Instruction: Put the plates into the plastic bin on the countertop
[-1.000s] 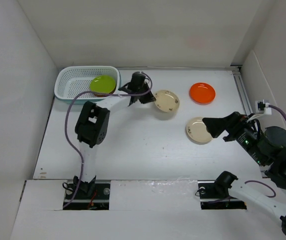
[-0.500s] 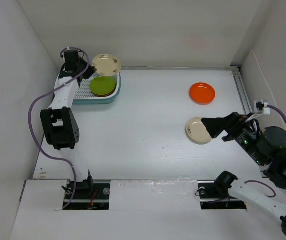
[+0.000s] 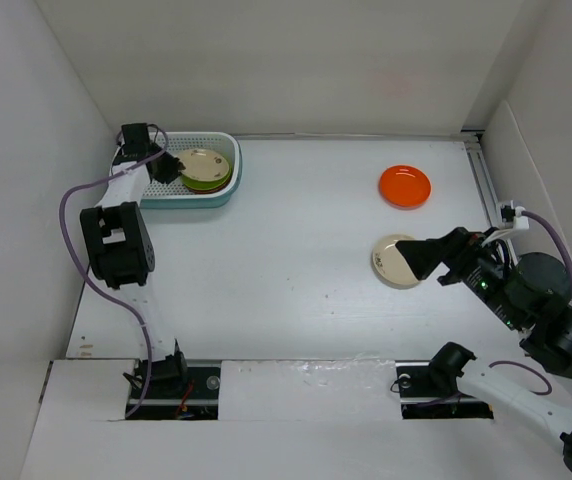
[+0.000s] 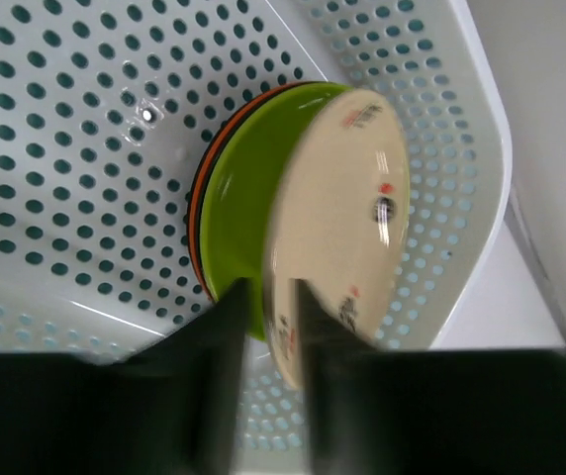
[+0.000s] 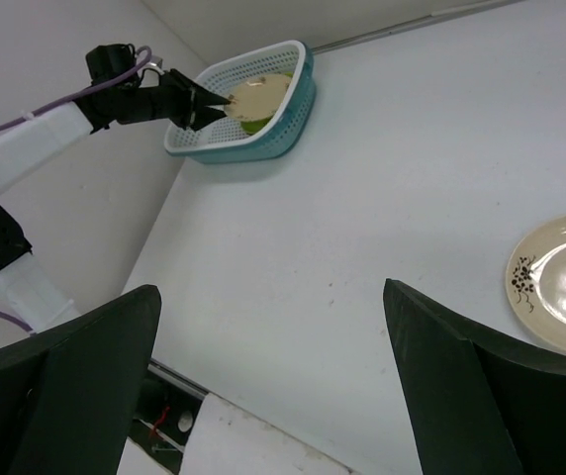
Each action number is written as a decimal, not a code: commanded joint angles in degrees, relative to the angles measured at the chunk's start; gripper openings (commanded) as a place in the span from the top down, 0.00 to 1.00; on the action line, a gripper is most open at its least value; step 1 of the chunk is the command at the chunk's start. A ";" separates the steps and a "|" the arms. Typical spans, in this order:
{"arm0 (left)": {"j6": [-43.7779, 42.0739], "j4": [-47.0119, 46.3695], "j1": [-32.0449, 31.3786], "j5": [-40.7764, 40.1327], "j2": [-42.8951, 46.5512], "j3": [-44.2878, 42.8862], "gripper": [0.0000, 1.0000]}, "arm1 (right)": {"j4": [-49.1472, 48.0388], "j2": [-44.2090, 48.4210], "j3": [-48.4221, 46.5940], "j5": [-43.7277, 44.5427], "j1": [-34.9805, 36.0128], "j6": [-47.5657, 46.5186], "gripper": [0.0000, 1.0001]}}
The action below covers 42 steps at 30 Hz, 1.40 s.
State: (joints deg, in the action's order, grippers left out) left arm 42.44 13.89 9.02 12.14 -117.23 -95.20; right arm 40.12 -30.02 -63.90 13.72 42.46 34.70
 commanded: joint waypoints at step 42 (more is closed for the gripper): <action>0.45 -29.45 -55.50 10.61 -4.22 16.72 0.06 | 0.14 -0.65 1.14 -3.09 -11.61 2.30 0.00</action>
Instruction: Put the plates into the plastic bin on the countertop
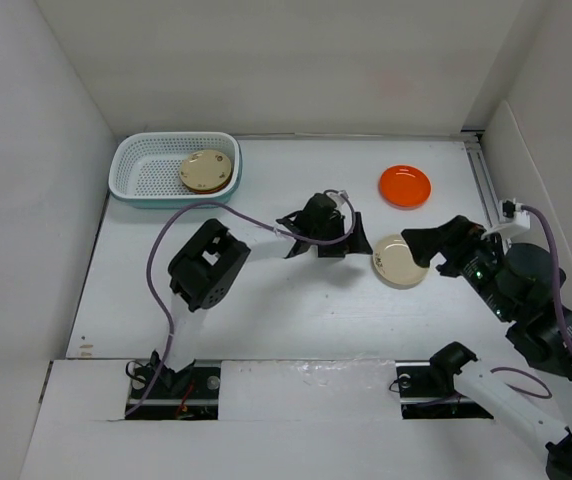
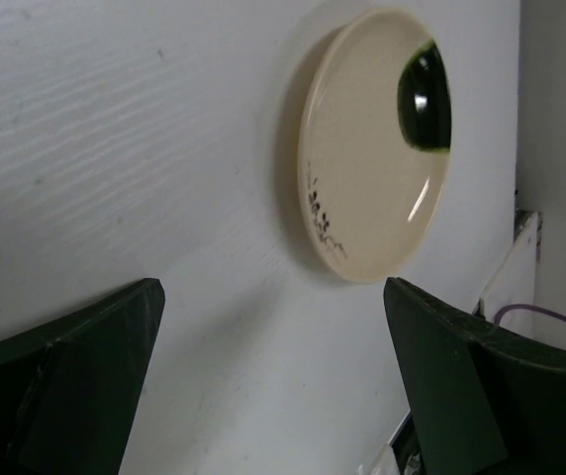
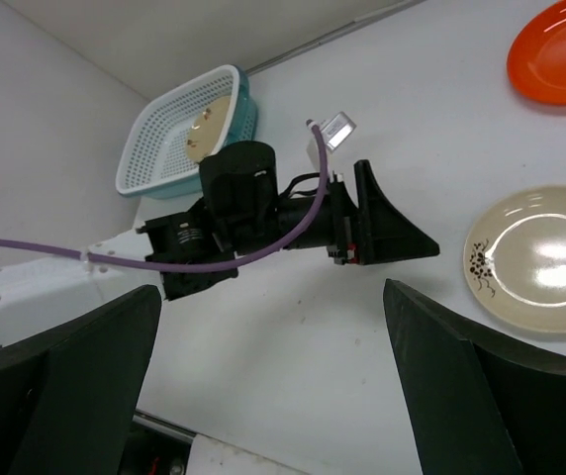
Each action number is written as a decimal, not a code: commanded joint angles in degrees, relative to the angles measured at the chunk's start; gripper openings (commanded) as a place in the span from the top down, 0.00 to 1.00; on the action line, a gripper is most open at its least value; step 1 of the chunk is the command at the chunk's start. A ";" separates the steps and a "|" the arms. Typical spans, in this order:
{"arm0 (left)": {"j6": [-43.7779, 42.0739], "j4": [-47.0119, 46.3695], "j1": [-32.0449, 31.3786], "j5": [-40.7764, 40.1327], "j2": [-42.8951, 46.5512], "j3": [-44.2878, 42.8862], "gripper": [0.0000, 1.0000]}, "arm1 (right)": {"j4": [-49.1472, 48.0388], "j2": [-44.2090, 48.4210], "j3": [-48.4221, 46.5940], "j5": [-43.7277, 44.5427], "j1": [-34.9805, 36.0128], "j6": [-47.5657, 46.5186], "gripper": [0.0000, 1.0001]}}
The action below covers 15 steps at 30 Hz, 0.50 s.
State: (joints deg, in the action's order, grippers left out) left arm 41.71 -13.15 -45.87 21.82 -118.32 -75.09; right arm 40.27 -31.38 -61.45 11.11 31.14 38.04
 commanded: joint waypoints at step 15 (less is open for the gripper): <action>3.29 -1.27 -1.24 5.16 -16.68 -12.80 0.56 | 1.04 3.78 -0.16 0.66 -0.29 -0.51 0.00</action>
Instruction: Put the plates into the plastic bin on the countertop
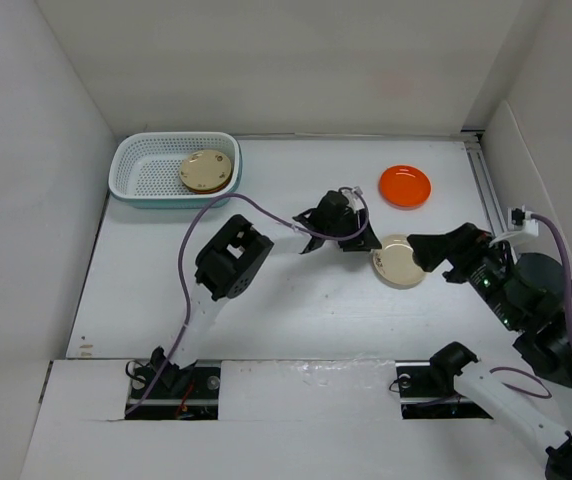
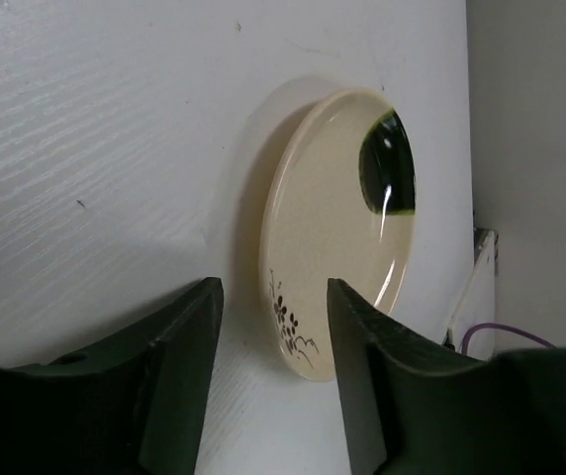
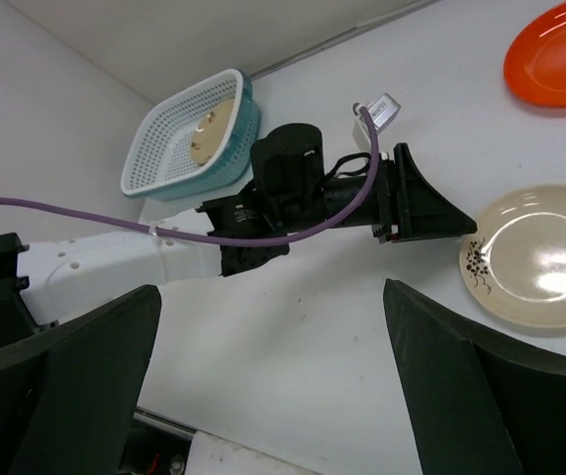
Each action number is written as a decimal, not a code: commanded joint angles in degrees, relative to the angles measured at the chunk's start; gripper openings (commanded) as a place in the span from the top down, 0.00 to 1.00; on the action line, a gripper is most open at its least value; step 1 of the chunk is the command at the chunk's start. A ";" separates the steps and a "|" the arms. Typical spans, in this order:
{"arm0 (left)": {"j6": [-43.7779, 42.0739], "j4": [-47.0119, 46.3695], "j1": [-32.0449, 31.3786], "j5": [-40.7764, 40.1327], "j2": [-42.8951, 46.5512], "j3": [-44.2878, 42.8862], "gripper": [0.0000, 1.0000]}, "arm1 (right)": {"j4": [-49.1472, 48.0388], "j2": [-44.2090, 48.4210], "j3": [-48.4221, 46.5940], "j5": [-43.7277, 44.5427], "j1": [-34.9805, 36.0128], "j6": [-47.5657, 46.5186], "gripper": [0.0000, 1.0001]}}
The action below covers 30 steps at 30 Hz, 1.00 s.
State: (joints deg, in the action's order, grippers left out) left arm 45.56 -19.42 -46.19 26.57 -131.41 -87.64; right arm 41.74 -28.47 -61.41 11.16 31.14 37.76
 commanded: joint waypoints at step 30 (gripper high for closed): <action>-2.58 23.19 35.72 -10.74 29.90 1.70 1.00 | -6.92 -0.53 2.87 -1.84 -0.29 -0.76 0.00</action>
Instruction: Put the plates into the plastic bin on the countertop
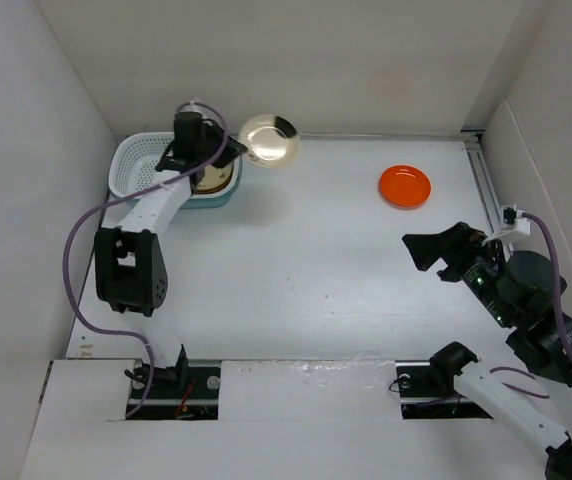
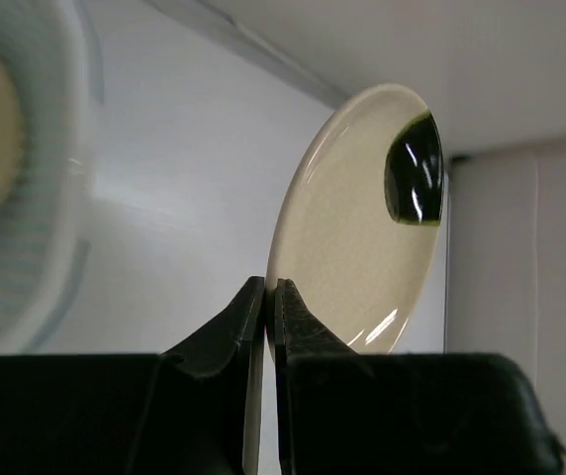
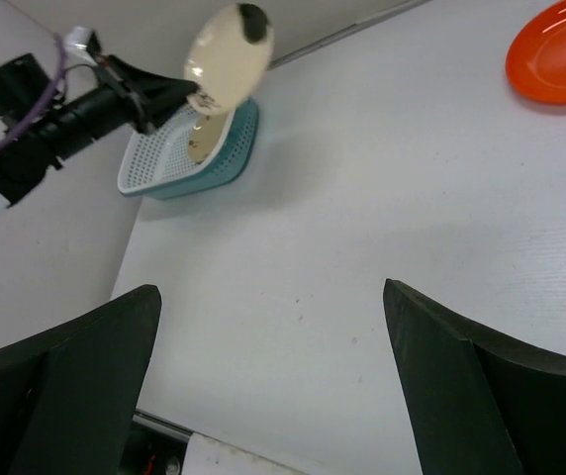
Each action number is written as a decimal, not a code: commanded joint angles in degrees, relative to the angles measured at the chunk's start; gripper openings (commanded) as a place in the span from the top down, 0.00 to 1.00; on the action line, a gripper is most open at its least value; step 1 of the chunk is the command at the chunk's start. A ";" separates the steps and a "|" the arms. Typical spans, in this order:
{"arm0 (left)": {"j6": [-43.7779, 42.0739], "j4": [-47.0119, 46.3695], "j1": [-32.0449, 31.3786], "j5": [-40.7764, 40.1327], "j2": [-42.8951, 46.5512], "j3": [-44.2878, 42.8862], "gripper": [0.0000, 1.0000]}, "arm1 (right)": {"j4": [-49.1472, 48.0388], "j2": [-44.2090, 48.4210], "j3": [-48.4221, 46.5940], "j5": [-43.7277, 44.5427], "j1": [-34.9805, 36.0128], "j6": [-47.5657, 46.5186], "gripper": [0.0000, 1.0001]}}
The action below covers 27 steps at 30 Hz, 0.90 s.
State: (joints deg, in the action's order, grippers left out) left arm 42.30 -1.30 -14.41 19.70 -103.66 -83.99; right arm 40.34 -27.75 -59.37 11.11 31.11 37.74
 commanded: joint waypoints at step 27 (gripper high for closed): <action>0.59 13.44 22.24 -9.33 -8.15 -12.34 0.23 | -13.44 -10.13 3.73 -4.60 -1.40 -3.01 0.00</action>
State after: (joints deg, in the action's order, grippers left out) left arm 43.22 14.83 7.73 9.58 -115.85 -94.89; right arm 31.55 -36.53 -56.86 7.55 30.79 35.83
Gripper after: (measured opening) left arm 0.724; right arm 0.999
